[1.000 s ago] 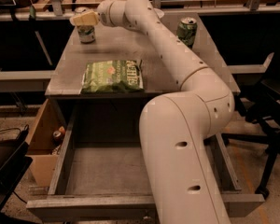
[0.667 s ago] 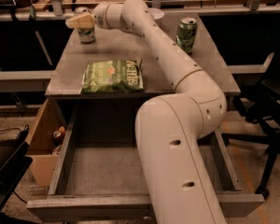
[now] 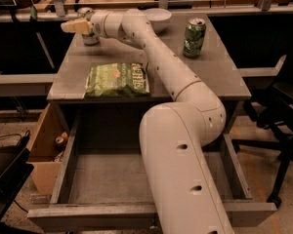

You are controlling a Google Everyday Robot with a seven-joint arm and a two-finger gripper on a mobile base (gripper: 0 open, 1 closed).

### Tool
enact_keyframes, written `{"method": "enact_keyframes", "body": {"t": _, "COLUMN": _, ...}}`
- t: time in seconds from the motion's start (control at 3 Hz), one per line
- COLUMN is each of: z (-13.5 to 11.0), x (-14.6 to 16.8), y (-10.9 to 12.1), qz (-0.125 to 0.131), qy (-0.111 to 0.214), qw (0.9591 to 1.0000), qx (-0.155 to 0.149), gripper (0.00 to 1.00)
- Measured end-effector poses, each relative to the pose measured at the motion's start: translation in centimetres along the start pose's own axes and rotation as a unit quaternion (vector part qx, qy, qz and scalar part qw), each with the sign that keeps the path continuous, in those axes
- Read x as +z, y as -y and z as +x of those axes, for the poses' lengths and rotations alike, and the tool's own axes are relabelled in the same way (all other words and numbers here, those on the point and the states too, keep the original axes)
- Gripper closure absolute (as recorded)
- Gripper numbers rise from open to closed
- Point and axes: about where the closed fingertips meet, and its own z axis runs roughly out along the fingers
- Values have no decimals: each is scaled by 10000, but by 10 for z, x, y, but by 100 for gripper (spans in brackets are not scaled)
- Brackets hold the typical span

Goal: Place 7up can into top drawer

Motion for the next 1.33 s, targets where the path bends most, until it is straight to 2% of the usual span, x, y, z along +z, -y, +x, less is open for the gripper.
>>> {"method": "enact_keyframes", "body": {"t": 0.67, "z": 2, "x": 6, "y": -6, "qz": -48, "qy": -1, "qw": 10000, "qx": 17, "gripper": 62}}
{"method": "enact_keyframes", "body": {"t": 1.0, "z": 3, "x": 9, "y": -9, "qz": -74, "qy": -9, "qw": 10000, "qx": 24, "gripper": 94}}
{"method": "enact_keyframes", "body": {"t": 1.33, "z": 4, "x": 10, "y": -10, "qz": -84, "qy": -12, "qw": 10000, "qx": 25, "gripper": 100}}
